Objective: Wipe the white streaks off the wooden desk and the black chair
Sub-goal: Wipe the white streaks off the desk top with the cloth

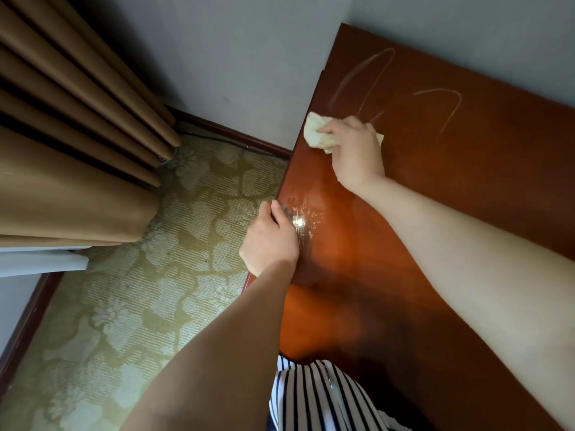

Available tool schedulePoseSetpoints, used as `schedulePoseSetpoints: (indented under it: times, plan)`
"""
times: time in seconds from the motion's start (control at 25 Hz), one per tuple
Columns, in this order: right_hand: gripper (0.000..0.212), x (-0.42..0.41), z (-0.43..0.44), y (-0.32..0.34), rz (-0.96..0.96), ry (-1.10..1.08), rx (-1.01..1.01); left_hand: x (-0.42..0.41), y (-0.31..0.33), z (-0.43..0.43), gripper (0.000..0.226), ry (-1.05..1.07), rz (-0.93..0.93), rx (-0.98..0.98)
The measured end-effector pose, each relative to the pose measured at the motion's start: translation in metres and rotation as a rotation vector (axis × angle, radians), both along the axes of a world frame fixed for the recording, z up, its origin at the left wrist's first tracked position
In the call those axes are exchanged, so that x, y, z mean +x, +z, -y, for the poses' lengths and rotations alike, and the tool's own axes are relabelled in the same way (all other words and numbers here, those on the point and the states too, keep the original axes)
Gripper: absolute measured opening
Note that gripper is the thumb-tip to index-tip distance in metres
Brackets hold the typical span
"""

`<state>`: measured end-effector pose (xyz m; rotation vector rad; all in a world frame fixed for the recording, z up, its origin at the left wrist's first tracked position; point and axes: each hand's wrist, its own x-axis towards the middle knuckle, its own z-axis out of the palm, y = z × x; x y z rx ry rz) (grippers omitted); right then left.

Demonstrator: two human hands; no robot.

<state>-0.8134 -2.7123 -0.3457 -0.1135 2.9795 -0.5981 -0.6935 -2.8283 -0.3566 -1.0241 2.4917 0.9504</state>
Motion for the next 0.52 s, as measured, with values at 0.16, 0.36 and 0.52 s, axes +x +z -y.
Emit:
schedulePoseSetpoints:
  times: [0.16, 0.36, 0.52]
  plan:
    - [0.041, 0.046, -0.026, -0.002, 0.023, 0.099, -0.11, 0.001, 0.003, 0.001, 0.036, -0.017, -0.01, 0.015]
    - [0.045, 0.109, -0.05, 0.0, 0.141, 0.226, -0.152, 0.003, 0.002, 0.001, 0.036, -0.019, -0.016, 0.041]
    - [0.047, 0.129, -0.073, 0.007, 0.234, 0.407, -0.132, -0.003, 0.007, 0.003, 0.035, -0.012, 0.02, 0.11]
